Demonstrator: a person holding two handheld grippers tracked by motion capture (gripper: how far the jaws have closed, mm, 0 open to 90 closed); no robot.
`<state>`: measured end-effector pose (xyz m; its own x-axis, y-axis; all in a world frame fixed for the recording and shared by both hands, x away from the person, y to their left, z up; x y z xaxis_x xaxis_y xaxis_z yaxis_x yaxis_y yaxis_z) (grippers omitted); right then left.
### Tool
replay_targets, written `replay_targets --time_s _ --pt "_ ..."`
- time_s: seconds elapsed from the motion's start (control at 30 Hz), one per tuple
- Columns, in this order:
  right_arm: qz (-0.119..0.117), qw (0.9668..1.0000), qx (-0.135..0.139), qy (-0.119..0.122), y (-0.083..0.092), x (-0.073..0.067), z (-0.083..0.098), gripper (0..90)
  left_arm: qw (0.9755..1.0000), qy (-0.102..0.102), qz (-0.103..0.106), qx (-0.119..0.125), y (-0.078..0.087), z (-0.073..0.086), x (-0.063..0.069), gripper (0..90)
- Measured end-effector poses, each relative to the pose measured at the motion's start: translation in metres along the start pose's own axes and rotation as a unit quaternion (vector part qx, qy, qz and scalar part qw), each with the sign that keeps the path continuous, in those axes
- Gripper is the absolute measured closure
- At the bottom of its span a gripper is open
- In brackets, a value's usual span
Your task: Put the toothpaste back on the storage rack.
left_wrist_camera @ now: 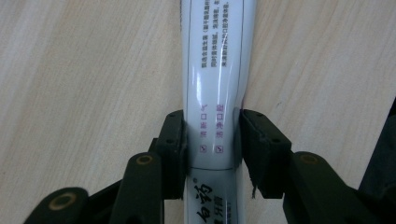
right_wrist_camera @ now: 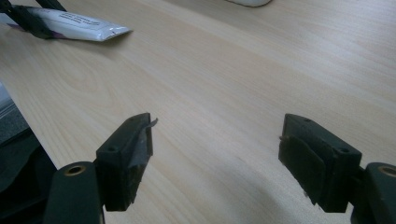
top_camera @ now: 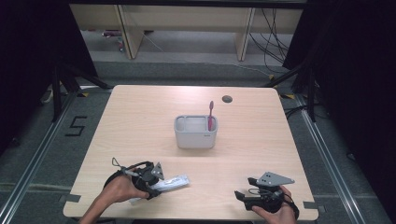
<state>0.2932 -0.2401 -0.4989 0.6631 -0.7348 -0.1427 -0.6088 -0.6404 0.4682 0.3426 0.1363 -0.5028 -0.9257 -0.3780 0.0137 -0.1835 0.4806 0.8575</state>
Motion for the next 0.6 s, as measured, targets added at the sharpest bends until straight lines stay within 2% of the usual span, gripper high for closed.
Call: replay_targets --time_s 0.07,0.2,0.27,0.33,0.47,0.6 --pt "0.007 0.9999 0.002 0.009 0.0007 0.0010 -0.0003 26.4 1.0000 -0.002 0.000 -0.004 0.0001 -0.0010 0.0004 62.1" --pt "0.000 1.0000 0.004 0.005 0.0000 0.0011 -0.0001 26.4 1.0000 -0.003 0.002 -0.007 0.0007 -0.0026 0.0014 64.4" --pt "0.005 0.9999 0.002 0.009 0.0003 0.0013 -0.0001 26.4 0.9999 -0.002 0.003 -0.010 0.0011 -0.0036 0.0015 65.8" --pt "-0.001 1.0000 0.000 0.000 -0.0006 0.0002 0.0005 26.4 0.9999 -0.004 0.000 -0.014 0.0011 -0.0050 0.0022 66.7" --pt "-0.002 1.0000 -0.001 0.008 0.0001 0.0011 -0.0002 26.4 0.9997 0.011 -0.001 -0.023 0.0003 -0.0071 0.0037 67.6" --pt "0.005 0.9999 0.000 0.011 0.0004 0.0011 -0.0001 26.4 0.9995 0.010 -0.001 -0.030 -0.0003 -0.0087 0.0021 67.5"
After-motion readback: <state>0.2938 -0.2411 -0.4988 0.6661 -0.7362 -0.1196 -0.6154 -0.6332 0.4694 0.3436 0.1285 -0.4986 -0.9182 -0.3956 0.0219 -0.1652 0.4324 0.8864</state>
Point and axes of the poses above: each handheld gripper's, and its own axes: y roughly backward along the jaws, z roughly out of its underside, x roughly to its right, the point moved 2 cm from there along -y, roughly forward along the jaws, and after that the axes turned 12 degrees about x, right-handed, at the moved point
